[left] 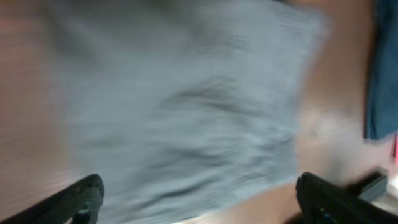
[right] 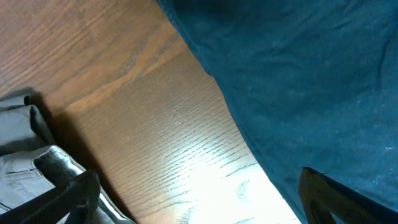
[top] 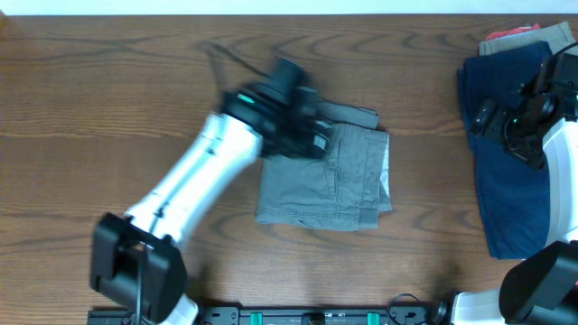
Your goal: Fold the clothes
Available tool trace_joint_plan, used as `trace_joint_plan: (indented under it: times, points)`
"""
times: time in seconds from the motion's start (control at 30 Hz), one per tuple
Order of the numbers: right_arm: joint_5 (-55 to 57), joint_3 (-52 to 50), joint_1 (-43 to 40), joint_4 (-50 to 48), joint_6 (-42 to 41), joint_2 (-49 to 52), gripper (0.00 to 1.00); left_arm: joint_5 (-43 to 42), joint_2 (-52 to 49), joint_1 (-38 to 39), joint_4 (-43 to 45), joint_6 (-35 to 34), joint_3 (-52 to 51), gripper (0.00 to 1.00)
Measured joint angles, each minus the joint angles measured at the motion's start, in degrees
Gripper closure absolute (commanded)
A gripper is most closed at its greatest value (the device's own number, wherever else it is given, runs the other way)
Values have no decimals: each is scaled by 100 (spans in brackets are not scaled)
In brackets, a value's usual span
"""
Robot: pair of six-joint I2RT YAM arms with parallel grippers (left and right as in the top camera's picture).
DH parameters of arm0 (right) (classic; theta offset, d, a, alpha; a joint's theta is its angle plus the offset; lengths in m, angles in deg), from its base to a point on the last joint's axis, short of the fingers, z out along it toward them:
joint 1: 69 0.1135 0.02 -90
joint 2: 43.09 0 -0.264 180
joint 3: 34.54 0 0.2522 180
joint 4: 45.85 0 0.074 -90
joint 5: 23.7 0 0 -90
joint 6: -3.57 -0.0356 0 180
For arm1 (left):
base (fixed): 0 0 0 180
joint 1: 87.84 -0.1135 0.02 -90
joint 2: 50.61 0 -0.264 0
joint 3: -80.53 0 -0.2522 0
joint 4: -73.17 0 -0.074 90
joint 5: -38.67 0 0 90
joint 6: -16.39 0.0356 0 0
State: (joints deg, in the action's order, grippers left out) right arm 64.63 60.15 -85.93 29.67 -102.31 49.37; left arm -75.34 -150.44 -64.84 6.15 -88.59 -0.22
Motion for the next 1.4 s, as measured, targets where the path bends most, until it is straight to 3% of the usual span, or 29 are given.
trace_joint_plan:
  times: [0.1,0.23,0.47,0.83,0.9,0.97,1.0,1.03,1.13,1.17,1.2,1.4]
  points:
    - [0,0,0,0,2,0,1,-439,-118,-1069,-315,522,0,2]
    - [0,0,0,2,2,0,1,-1187,-452,-1801,-710,1331,-2,2]
    - [0,0,0,2,2,0,1,-1899,-1322,-1904,-616,2135,-2,2]
    - [0,0,0,2,2,0,1,-2085,-2317,-1794,-518,2308,-2,2]
    - [0,0,0,2,2,0,1,-2129,-2441,-1725,-492,2317,-2,12]
    - [0,0,0,0,2,0,1,-2177,-2470,-1613,-398,2319,-7,53]
    - [0,0,0,2,2,0,1,-2173,-2483,-1554,-328,2365,-9,69]
    - [0,0,0,2,2,0,1,-2170,-2494,-1499,-278,2376,-9,76]
    - [0,0,0,2,2,0,1,-2170,-2540,-1316,-96,2382,-9,81]
    - [0,0,0,2,2,0,1,-2173,-2544,-1266,-39,2361,-9,91]
    - [0,0,0,0,2,0,1,-2170,-2544,-1237,7,2328,-9,94]
    - [0,0,0,0,2,0,1,-2181,-2544,-1244,496,2041,-11,94]
